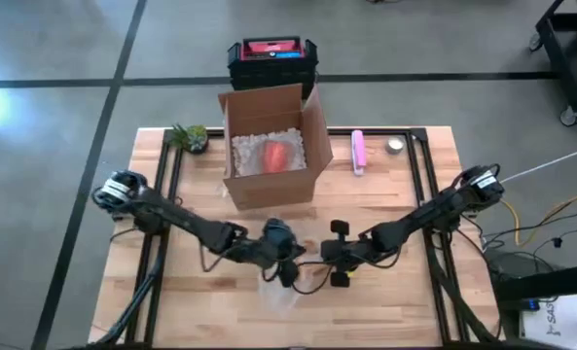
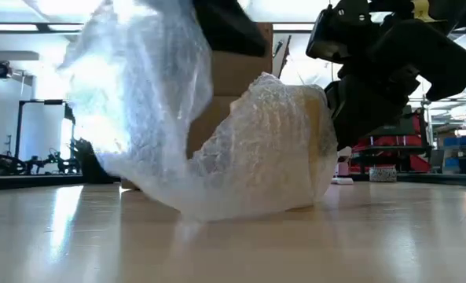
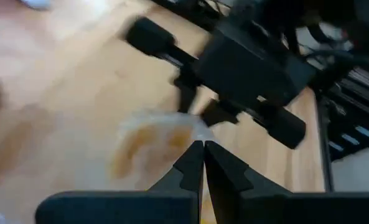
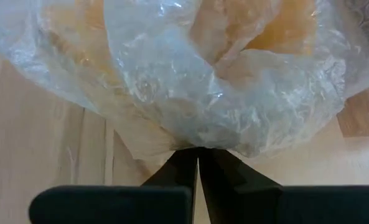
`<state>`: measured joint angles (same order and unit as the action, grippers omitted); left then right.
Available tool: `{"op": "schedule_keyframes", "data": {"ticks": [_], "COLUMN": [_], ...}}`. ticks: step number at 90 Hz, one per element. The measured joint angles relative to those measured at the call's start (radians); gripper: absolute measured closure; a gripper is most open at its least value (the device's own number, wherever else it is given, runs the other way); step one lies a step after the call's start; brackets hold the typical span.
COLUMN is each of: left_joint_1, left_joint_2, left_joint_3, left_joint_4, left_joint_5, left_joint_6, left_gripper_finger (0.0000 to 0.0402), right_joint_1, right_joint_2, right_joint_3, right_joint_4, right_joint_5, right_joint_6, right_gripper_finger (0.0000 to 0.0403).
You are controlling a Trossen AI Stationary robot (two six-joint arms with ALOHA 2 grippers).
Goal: Wrap mug
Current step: Wrap the yellow mug in the transparent bubble wrap
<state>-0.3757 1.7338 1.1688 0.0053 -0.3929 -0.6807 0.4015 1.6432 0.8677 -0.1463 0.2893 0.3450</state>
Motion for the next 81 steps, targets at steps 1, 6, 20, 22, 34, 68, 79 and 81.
{"op": "schedule_keyframes", "data": {"ticks": [1, 6, 20, 22, 34, 68, 79, 81], "left_joint_1": [0.000, 0.000, -0.024, -0.030, -0.075, -0.255, -0.279, -0.281], "left_joint_2": [0.004, 0.009, -0.018, -0.020, -0.021, -0.054, -0.079, -0.085], "left_joint_3": [0.007, 0.047, 0.230, 0.261, 0.395, 0.344, 0.231, 0.207], "left_joint_4": [-0.010, -0.093, -0.514, -0.584, -0.976, -1.398, -1.382, -1.377], "left_joint_5": [0.003, 0.005, -0.077, -0.085, -0.093, -0.068, -0.004, 0.006], "left_joint_6": [0.003, 0.019, 0.016, 0.006, -0.115, -0.674, -0.799, -0.822], "left_gripper_finger": [0.0401, 0.0401, 0.0401, 0.0401, 0.0400, 0.0347, 0.0280, 0.0266], "right_joint_1": [0.000, 0.000, 0.000, 0.000, 0.000, 0.000, 0.000, 0.000], "right_joint_2": [0.000, 0.000, 0.000, 0.000, 0.000, 0.000, 0.000, 0.000], "right_joint_3": [0.000, 0.000, 0.000, 0.000, 0.000, -0.010, -0.011, -0.011], "right_joint_4": [0.000, -0.001, -0.001, -0.001, -0.002, -0.002, -0.001, -0.001], "right_joint_5": [0.000, 0.000, 0.000, 0.000, 0.000, 0.000, 0.000, 0.000], "right_joint_6": [0.000, 0.002, 0.002, 0.003, 0.002, 0.003, 0.003, 0.003], "right_gripper_finger": [0.0403, 0.0403, 0.0403, 0.0403, 0.0403, 0.0403, 0.0403, 0.0403]}}
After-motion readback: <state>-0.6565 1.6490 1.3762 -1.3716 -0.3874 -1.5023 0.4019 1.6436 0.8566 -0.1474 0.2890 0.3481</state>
